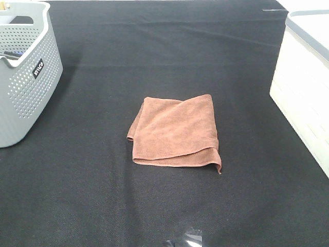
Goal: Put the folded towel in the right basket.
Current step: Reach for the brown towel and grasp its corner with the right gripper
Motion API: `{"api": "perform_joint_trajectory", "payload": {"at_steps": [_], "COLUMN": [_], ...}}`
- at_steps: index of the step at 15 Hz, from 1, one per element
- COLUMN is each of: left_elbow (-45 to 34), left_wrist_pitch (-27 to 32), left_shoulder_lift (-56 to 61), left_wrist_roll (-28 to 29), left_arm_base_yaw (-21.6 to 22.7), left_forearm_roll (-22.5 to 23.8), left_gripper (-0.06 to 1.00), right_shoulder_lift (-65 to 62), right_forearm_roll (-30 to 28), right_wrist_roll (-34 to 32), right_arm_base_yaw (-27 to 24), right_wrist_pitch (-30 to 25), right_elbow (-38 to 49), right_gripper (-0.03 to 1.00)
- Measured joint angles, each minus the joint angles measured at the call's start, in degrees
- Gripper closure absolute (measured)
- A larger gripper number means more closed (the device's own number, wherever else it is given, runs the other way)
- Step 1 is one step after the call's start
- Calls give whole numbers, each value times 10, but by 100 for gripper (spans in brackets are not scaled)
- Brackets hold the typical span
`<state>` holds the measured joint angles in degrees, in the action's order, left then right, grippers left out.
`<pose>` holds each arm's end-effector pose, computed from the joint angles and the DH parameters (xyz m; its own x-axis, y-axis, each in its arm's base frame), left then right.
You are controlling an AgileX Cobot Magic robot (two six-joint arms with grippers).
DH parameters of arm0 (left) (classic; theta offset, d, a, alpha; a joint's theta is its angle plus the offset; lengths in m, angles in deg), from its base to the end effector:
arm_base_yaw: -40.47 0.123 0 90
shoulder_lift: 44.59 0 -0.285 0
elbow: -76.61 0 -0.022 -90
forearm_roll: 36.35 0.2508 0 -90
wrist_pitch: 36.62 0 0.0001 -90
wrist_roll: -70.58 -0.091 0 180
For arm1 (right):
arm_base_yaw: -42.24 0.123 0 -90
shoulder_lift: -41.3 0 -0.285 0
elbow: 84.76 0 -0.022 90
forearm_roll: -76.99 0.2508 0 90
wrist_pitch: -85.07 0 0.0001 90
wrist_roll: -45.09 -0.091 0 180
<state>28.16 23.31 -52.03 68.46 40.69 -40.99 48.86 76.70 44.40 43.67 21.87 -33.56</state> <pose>-0.0055 -0.0064 0.2793 -0.4345 -0.0053 -0.9007 0.0576 0.9978 -0.0337 -0.0023 -0.0005 0.2611 -0.5293 -0.0035 -0.8484 -0.0160 0.9999 0.0059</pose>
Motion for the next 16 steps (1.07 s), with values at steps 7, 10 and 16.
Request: {"api": "perform_joint_trajectory", "payload": {"at_steps": [7, 10, 16], "left_elbow": [0, 0, 0], "left_wrist_pitch": [0, 0, 0], "left_shoulder_lift": [0, 0, 0], "left_wrist_roll": [0, 0, 0], "left_arm_base_yaw": [0, 0, 0], "left_forearm_roll": [0, 0, 0], "left_gripper": [-5, -5, -5], "right_shoulder_lift": [44, 271, 570], "right_forearm_roll": [3, 46, 113], "right_wrist_roll": [0, 0, 2], "right_arm_base_yaw": [0, 0, 0], "right_wrist_pitch": [-8, -29, -60], "right_elbow": [-28, -174, -433], "right_gripper": [0, 0, 0]}}
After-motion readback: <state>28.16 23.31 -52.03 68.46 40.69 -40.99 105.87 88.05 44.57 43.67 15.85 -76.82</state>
